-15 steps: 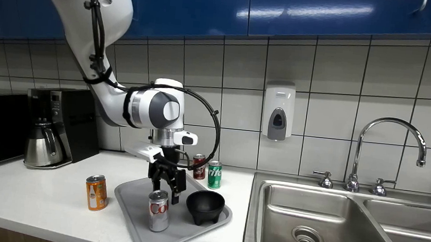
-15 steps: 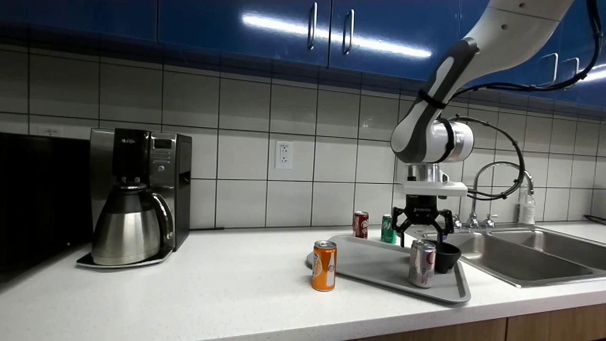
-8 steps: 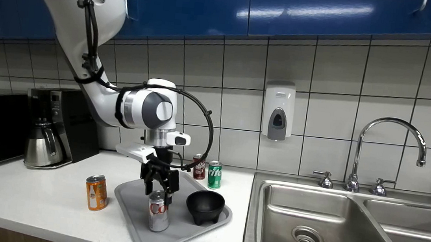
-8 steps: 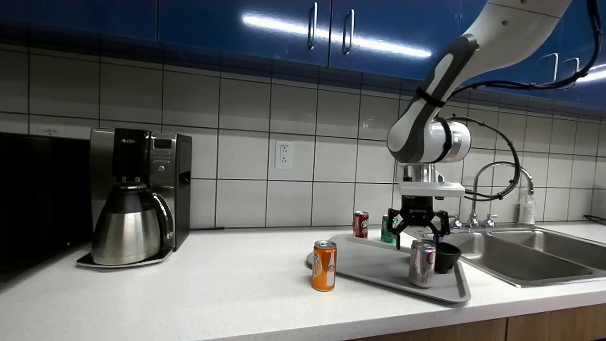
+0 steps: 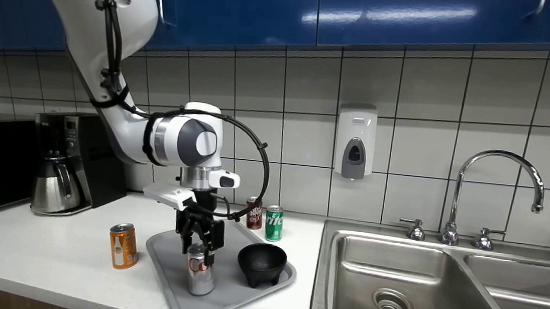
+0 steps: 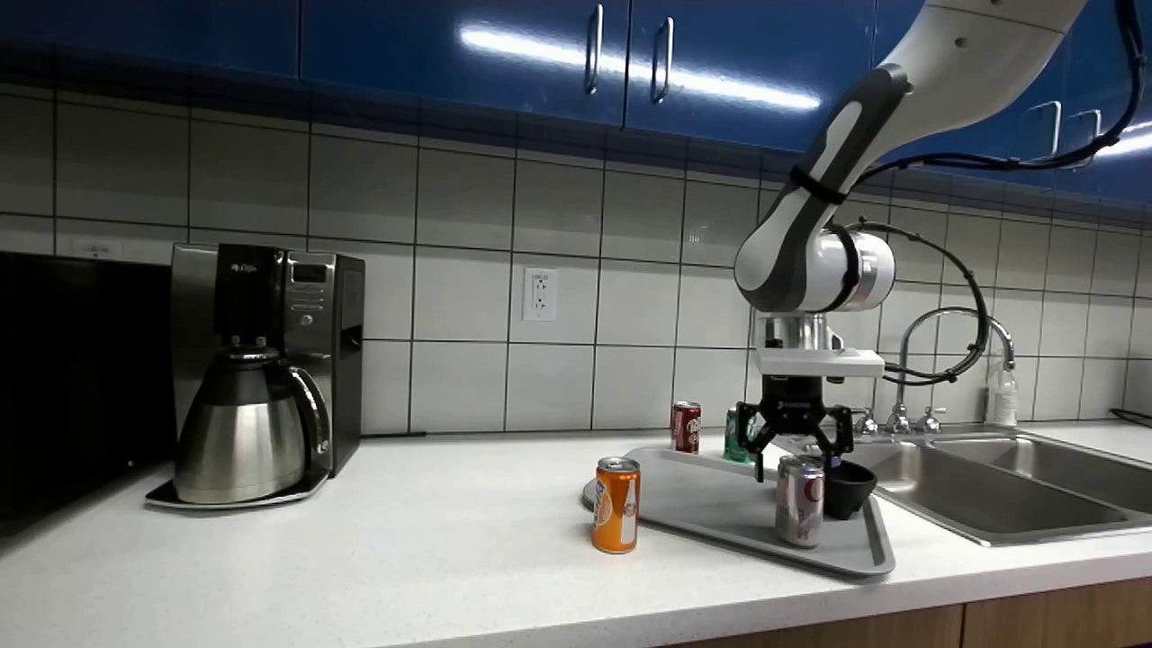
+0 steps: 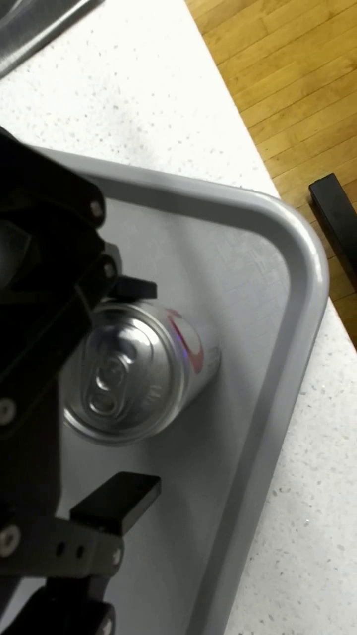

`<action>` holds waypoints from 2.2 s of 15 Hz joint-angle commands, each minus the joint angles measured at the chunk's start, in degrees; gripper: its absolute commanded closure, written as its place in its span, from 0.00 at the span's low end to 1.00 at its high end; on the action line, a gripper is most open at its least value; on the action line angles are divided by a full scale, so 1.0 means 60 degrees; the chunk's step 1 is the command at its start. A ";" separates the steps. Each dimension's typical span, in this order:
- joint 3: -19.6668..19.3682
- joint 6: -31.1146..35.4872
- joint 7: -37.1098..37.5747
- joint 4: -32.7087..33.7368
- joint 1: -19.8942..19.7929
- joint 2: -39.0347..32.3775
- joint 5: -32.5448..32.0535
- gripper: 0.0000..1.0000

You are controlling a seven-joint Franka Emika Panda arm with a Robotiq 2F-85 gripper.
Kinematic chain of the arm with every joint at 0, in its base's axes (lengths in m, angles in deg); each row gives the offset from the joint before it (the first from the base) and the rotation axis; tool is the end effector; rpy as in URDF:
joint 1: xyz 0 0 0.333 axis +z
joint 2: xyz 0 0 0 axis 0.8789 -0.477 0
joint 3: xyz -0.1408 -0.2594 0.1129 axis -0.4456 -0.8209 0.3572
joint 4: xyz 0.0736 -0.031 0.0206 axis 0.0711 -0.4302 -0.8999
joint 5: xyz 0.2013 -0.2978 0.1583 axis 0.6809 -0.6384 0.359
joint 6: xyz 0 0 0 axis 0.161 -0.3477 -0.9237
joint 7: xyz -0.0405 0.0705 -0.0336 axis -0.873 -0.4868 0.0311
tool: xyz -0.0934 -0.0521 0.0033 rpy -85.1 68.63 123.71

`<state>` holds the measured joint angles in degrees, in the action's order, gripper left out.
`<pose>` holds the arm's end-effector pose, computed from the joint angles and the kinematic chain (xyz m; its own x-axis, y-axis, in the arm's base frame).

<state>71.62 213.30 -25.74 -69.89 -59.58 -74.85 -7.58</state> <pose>0.4766 -0.0080 0.2549 0.9280 -0.3598 -0.0968 -0.3569 -0.9330 0.0464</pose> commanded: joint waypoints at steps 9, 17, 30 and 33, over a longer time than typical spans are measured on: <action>0.0093 -0.0102 -0.0292 -0.0477 -0.0131 0.0792 0.0113 0.62; 0.0259 -0.0040 -0.0670 -0.0384 -0.0078 0.1239 0.0377 0.62; 0.0923 -0.0141 -0.1562 -0.0276 0.0346 0.1311 0.0816 0.62; 0.1038 -0.0160 -0.1842 -0.0331 0.0444 0.1367 0.0854 0.62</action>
<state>76.94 213.31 -33.58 -71.04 -57.09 -69.14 -4.16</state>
